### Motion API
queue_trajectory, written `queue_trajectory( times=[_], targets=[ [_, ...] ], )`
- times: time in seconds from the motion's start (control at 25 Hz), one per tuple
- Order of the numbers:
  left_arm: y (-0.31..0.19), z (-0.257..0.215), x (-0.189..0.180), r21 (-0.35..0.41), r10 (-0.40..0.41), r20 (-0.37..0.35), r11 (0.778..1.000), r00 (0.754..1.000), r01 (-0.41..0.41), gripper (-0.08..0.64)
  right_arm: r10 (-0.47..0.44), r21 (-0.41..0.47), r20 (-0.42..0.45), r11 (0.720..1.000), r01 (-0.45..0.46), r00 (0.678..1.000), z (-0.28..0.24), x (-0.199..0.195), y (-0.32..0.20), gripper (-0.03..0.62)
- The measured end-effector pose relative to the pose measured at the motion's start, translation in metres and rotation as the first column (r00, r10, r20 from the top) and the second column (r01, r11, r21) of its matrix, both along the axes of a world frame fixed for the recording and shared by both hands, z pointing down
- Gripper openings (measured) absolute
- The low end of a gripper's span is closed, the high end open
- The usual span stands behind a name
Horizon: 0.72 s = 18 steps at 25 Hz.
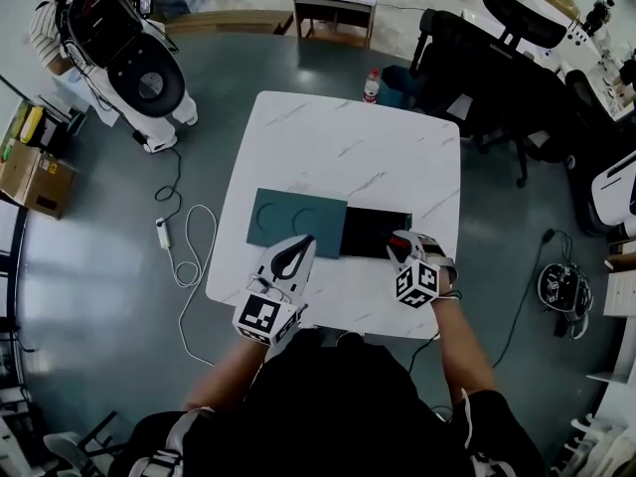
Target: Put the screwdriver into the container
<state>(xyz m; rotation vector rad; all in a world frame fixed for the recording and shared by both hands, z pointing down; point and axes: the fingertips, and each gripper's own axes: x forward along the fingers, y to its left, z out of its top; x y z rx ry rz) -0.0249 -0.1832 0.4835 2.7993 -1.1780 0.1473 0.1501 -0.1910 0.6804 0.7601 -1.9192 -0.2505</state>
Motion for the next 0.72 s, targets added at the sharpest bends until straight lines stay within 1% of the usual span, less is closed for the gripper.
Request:
queue_trajectory(
  times=[0.16,0.32,0.44,0.72],
  targets=[
    [0.000,0.004,0.001,-0.004,-0.004,0.007,1.000,1.000,0.004,0.006,-0.046,-0.071,-0.083,0.997,0.040,0.995,0.020,0.005,-0.003,0.104],
    [-0.001,0.008,0.001,-0.028,-0.011,0.016,1.000,1.000,0.012,0.006,-0.102,-0.142,-0.156,0.987,0.080,0.982,0.041,0.008,-0.006,0.104],
    [0.000,0.012,0.001,-0.035,-0.012,0.024,0.999,1.000,0.013,0.005,-0.121,-0.189,-0.175,0.978,0.087,0.977,0.050,0.007,-0.007,0.104],
    [0.000,0.014,0.000,-0.043,-0.009,0.037,0.999,0.999,0.011,0.005,-0.192,-0.251,-0.239,0.959,0.130,0.952,0.068,0.002,-0.007,0.104]
  ],
)
